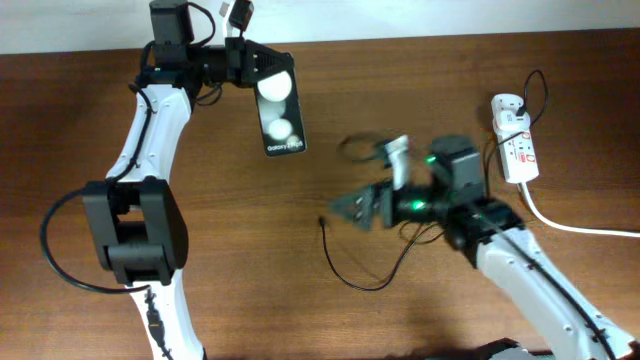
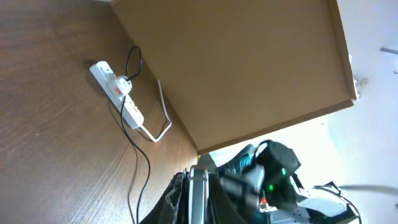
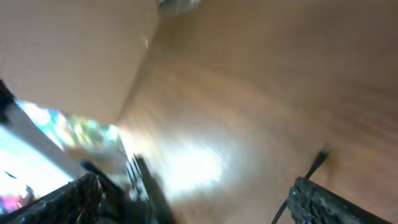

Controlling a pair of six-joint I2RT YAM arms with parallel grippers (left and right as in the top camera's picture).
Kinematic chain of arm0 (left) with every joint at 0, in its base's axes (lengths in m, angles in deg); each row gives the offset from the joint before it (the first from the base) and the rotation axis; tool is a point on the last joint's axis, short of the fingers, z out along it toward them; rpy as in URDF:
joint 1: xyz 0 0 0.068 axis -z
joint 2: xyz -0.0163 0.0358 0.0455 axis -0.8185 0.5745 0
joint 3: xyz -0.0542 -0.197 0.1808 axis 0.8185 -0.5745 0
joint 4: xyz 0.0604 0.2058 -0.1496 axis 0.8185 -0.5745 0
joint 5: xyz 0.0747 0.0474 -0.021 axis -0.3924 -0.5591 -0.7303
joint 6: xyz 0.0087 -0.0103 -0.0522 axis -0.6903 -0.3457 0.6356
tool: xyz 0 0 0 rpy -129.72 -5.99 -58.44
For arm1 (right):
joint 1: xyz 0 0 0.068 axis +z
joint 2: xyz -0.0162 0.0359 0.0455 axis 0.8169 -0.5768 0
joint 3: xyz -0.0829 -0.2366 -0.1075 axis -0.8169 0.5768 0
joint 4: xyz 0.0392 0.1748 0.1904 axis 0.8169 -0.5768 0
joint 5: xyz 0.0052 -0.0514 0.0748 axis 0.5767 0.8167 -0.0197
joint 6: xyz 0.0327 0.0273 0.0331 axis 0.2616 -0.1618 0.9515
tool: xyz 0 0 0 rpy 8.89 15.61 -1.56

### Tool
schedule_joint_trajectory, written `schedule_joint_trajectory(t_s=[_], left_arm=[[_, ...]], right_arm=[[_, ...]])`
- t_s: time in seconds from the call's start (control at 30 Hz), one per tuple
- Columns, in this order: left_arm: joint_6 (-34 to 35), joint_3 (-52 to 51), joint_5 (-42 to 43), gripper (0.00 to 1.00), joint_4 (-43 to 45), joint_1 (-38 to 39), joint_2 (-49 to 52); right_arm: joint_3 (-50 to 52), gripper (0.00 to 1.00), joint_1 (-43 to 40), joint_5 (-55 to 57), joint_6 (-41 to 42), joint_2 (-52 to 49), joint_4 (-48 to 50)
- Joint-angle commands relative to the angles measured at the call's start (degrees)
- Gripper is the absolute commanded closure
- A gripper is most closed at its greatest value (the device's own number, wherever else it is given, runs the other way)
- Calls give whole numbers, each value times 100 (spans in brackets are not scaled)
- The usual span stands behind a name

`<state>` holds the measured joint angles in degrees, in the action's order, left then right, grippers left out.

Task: Plug charger to phone and switch on socket
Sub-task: 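Release the phone from the right gripper and grasp the black cable plug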

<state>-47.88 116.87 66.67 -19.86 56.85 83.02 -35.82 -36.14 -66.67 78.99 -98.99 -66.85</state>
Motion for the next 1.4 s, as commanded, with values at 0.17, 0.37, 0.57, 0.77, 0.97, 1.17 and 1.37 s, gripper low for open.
schedule_joint_trajectory(t_s=[0.17,0.37,0.57,0.77,0.97,1.17,1.37], left_arm=[[-114,63,188,100,11,-282,15],[-111,63,-361,100,17,-286,15],[-109,63,-417,100,70,-927,15],[-109,63,-426,100,52,-1294,15],[-111,63,-420,100,52,-1294,15],[-111,63,-420,100,52,-1296,15],[-111,63,-417,100,50,-1296,15]], right_arm=[[-35,1,992,4192,-422,-120,-1517],[-1421,4,1611,4387,-175,-2009,-2531],[-1576,4,1963,4148,251,-2385,-2033],[-1576,7,2015,3991,376,-2778,-1652],[-1576,12,2190,3912,551,-2968,-1172],[-1718,24,2186,4201,789,-3088,-1141],[-2011,28,2186,4612,787,-3482,-1569]])
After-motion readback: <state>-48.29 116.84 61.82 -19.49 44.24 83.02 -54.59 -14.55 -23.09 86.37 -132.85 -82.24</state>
